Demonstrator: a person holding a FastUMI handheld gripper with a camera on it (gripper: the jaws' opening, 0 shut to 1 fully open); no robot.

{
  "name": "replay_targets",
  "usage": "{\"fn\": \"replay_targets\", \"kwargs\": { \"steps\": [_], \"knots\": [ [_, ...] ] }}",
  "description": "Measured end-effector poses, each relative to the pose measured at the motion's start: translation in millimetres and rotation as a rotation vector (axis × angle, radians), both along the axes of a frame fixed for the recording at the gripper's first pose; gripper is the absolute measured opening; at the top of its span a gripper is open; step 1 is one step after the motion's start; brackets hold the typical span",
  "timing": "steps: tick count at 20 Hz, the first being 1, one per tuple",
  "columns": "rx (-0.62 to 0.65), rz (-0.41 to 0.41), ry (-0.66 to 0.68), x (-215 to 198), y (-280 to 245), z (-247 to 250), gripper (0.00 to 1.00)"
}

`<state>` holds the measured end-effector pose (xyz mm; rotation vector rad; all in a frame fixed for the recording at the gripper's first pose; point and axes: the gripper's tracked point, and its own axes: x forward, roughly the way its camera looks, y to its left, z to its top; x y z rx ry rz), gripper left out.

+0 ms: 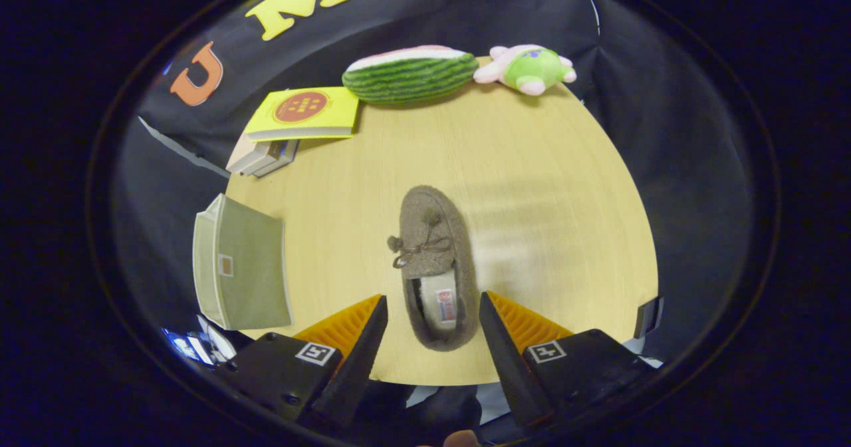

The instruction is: Open the storage box then place both shoes into the box .Put the left shoe in first, then the right shoe, with the right side of both shoes facing outward in a uniform manner.

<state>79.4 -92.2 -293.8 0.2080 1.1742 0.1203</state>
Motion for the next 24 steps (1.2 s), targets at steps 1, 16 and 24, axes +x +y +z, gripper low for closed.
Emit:
{"fn": "replay_targets", "kwargs": {
  "steps": [1, 16, 24],
  "knots": [
    [0.003, 0.019, 0.018, 3.1, -2.3, -12.2, 0.89],
    [0.066, -0.003, 0.177, 15.2, -12.5, -94.8, 0.31],
    [0.131, -0.011, 0.217, -7.9, 10.1, -85.7, 0.06]
  ]
}}
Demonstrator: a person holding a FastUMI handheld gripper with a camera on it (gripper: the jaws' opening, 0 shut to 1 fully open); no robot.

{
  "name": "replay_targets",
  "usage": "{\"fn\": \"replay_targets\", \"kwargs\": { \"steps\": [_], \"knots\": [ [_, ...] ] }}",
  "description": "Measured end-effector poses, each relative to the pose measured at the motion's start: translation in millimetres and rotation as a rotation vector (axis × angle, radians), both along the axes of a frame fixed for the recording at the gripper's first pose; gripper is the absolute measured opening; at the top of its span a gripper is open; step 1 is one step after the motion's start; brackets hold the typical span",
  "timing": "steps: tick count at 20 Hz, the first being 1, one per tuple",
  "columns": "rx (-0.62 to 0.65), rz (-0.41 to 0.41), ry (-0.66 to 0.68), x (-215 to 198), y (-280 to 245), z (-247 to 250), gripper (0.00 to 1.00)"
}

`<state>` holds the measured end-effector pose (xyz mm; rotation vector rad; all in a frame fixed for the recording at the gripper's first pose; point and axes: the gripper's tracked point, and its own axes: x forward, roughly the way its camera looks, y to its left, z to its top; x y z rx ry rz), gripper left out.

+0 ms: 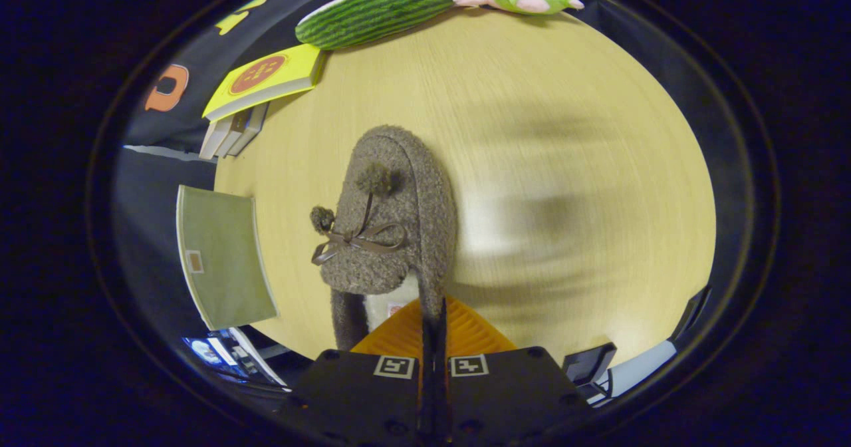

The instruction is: Open the storage box then place both shoes into the box .Put the left shoe in first, then the right shoe, with the right side of both shoes facing outward in a uniform manner.

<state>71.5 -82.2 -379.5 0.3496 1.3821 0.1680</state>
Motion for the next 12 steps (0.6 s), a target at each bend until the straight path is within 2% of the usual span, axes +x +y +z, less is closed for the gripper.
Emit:
{"fn": "replay_targets", "kwargs": {
  "steps": [7, 12],
  "knots": [
    [0.058, -0.021, -0.036, -48.1, 62.3, 65.3, 0.06],
    [0.132, -0.043, -0.102, -67.6, 150.1, 136.3, 0.06]
  ]
}}
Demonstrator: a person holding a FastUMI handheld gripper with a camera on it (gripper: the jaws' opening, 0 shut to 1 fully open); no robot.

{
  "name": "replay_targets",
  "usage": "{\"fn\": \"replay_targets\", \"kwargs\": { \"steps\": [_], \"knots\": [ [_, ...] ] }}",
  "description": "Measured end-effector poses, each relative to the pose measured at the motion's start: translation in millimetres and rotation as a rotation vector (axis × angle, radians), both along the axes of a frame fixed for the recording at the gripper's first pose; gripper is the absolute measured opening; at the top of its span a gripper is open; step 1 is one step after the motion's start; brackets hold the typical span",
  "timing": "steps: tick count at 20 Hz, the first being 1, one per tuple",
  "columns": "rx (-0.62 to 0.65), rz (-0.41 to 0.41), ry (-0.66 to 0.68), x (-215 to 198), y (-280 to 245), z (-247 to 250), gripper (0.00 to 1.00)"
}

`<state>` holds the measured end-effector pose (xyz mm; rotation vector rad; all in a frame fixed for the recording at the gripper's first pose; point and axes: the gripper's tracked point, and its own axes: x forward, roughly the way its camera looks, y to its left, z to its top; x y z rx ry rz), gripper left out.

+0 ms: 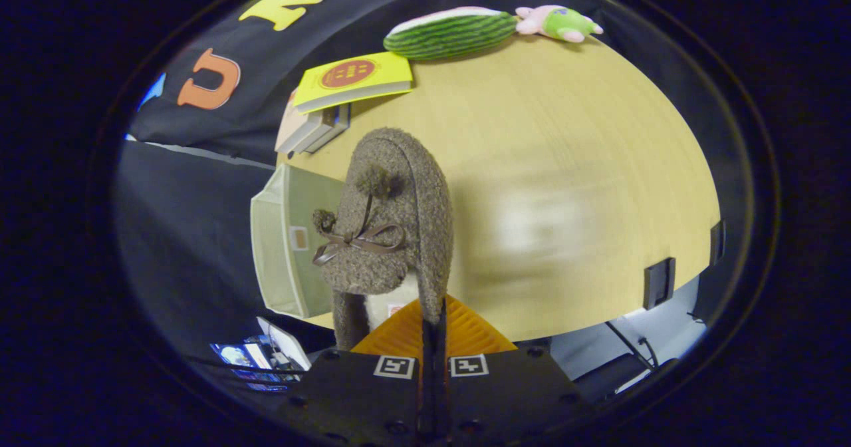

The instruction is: Open the storage box then place both shoes into the box .Put the left shoe in first, then the right shoe, with the right side of both shoes facing outward in a uniform manner.

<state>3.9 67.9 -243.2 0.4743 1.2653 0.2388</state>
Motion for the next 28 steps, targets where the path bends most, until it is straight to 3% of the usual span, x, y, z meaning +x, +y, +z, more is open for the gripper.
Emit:
{"fn": "replay_targets", "kwargs": {
  "steps": [6, 14, 18, 28],
  "knots": [
    [0.023, -0.005, -0.043, 6.3, 111.6, 59.0, 0.06],
    [-0.052, 0.007, 0.019, 24.9, 223.4, 53.4, 0.06],
    [-0.12, 0.001, 0.068, 34.6, 244.7, 25.9, 0.06],
    [-0.262, 0.035, 0.112, 42.6, 242.6, -14.0, 0.06]
  ]
}}
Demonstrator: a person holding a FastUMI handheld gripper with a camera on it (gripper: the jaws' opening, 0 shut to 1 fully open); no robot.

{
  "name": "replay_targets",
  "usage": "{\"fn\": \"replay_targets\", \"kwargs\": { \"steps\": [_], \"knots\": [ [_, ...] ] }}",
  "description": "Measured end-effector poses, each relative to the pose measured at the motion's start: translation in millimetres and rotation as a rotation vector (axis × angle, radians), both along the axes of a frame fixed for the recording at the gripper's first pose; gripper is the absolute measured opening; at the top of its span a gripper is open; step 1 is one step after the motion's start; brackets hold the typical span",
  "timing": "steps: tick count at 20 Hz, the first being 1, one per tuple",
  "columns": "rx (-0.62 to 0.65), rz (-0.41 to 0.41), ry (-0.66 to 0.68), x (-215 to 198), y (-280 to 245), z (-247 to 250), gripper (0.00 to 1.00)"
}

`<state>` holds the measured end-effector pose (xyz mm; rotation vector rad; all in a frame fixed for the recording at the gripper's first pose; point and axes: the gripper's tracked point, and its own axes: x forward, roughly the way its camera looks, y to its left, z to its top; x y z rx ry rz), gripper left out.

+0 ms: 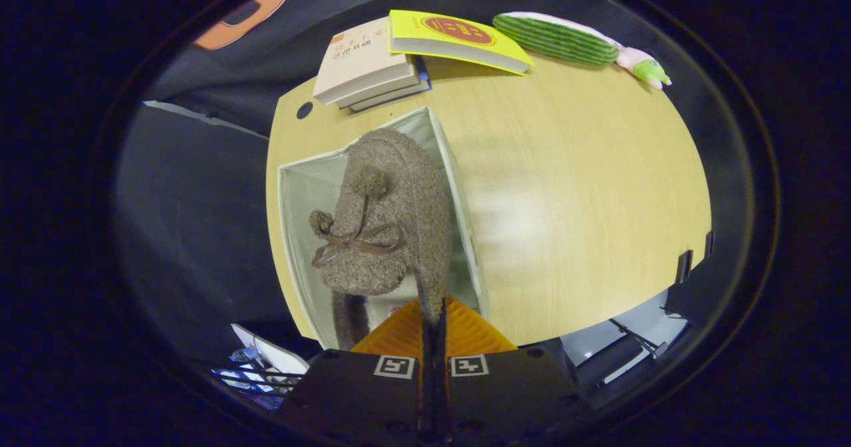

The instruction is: Open the storage box then place both shoes into the box .Put the left shoe in first, then the right shoe, with the right side of both shoes facing outward in a uniform manner.

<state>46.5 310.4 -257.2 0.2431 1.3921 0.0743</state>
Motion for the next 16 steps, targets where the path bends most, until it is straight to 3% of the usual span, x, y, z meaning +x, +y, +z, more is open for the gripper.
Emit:
{"fn": "replay_targets", "kwargs": {
  "steps": [3, 5, 8, 14, 16],
  "knots": [
    [0.009, -0.023, -0.009, 5.3, -1.5, -3.0, 0.1],
    [-0.007, -0.013, -0.026, 8.5, -4.6, 1.4, 0.27],
    [-0.012, -0.014, -0.099, 16.9, -5.8, 13.3, 0.34],
    [-0.048, 0.0, -0.266, 13.8, -25.9, 55.2, 0.8],
    [-0.036, -0.009, -0.329, 9.5, -28.9, 73.6, 0.81]
  ]
}}
